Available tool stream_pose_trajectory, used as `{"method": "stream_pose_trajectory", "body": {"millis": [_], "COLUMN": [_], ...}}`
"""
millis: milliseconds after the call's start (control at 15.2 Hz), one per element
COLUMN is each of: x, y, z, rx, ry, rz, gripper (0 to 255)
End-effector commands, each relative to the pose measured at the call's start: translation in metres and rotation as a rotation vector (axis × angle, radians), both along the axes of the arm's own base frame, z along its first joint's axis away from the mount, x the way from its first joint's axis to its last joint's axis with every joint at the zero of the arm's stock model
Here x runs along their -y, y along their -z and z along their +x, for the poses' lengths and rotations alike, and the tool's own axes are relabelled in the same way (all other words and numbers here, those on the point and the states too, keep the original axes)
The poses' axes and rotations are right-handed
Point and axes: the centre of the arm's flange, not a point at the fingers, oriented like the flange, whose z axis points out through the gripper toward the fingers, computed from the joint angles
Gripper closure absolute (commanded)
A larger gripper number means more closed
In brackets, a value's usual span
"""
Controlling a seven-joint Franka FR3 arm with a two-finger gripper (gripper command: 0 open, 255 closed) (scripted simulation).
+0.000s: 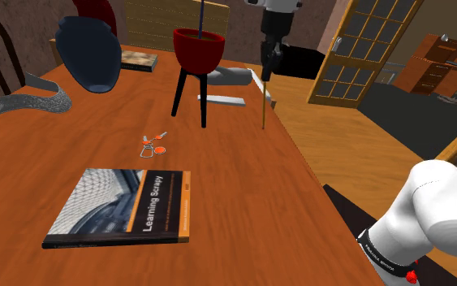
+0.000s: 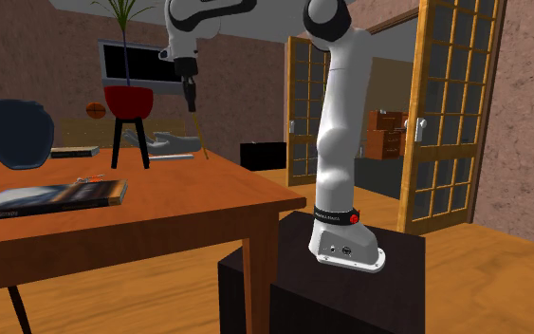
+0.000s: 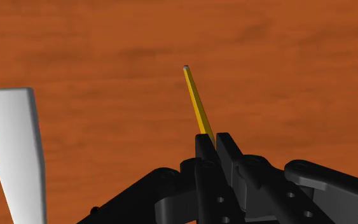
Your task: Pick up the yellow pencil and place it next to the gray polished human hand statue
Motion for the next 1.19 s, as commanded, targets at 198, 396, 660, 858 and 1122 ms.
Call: {"method": "stream_pose_trajectory", "body": {"millis": [198,396,660,858,1122], "x": [0.045,0.070,0.104,0.130,0.136], "y": [0.000,0.000,-0.001,-0.001,0.015], "z": [0.052,0.082,0.122,0.153,0.160], "rx": [0.000,0.000,0.000,0.000,0.000], "ry": [-0.001,-0.001,-0.001,-0.001,-0.001], "rz": [0.000,0.000,0.000,0.000,0.000], "gripper": [255,255,255,255,255]}}
